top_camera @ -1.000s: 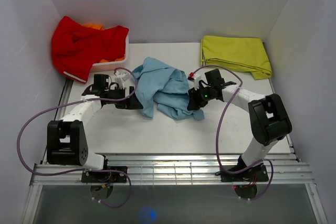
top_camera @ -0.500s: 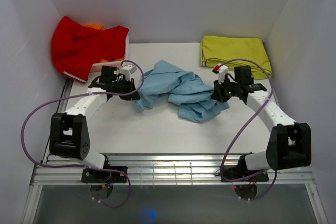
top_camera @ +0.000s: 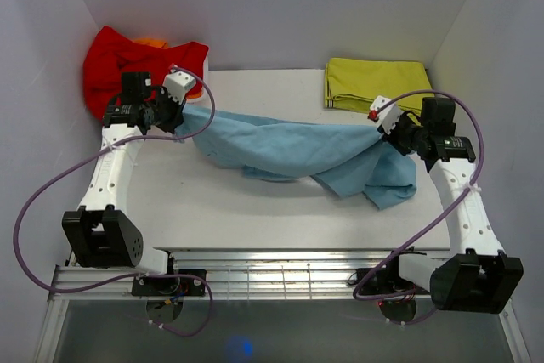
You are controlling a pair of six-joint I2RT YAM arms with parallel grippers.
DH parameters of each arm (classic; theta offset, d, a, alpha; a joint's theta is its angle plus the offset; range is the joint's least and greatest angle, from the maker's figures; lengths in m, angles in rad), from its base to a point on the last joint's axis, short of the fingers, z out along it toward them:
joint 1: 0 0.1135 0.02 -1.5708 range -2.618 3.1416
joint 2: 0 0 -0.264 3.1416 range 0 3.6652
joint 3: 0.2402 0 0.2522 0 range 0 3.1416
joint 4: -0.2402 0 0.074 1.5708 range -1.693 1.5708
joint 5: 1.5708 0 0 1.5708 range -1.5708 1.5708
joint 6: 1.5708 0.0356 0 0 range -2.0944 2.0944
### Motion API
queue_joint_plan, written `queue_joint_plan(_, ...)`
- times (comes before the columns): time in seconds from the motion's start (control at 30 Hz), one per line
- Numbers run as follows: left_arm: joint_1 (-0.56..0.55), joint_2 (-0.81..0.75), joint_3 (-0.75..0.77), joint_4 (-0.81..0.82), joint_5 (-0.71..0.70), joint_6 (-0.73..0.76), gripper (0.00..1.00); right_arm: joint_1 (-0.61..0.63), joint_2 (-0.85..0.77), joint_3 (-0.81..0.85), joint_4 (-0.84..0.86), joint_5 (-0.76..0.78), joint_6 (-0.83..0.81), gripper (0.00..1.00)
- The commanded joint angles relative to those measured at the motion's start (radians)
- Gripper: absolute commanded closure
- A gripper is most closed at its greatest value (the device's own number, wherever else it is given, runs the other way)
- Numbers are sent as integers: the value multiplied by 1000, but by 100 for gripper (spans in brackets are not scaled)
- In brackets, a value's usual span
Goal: Fold and stack the trousers
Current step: Flatten the trousers out
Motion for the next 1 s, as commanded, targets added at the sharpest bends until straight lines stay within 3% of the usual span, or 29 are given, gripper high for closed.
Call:
queue_joint_plan(0.0, 41, -105, -45, -47, -104, 143, 100, -8, -77, 7, -87, 32, -248, 92)
queue_joint_plan(0.13, 75, -117, -127, -89, -110, 213, 100, -8, -181, -92, -279, -37, -400, 92)
queue_joint_plan(0.3, 101, -48, -83, -74, -2, 185, 100, -7, -259, -270, -217, -17, -431, 92)
queue_joint_plan(0.4, 95, 123, 60, -48, 60, 83, 100, 4, -224, -304, -107, -8, -366, 92)
queue_joint_plan(0.43, 92, 184, 174, -46, 71, 55, 100, 10, -169, -298, -85, 1, -341, 92)
queue_joint_plan(0.6, 46, 585, 563, -106, 71, -91, 99, 18, 64, -90, -37, 38, -212, 92)
queue_joint_plan(0.63, 41, 625, 617, -123, 62, -111, 89, 18, 131, -50, -45, 38, -186, 92)
queue_joint_plan(0.67, 41, 654, 698, -161, 63, -126, 67, 18, 156, -10, -77, 29, -178, 92)
queue_joint_plan(0.7, 42, 670, 709, -176, 86, -132, 56, 18, 179, 53, -92, 22, -169, 92)
queue_joint_plan(0.73, 42, 653, 695, -175, 97, -129, 49, 18, 211, 74, -108, 14, -161, 92)
queue_joint_plan(0.77, 42, 619, 607, -145, 114, -119, 34, 18, 221, 87, -121, 8, -155, 92)
queue_joint_plan(0.83, 42, 440, 445, -30, 192, -58, 23, 50, 241, 93, -125, 11, -146, 92)
queue_joint_plan(0.87, 38, 298, 266, 33, 253, 6, 19, 53, 244, 82, -123, 12, -135, 90)
queue_joint_plan(0.97, -26, -12, -117, 51, 440, 262, 23, 50, 253, 50, -140, 52, -95, 49)
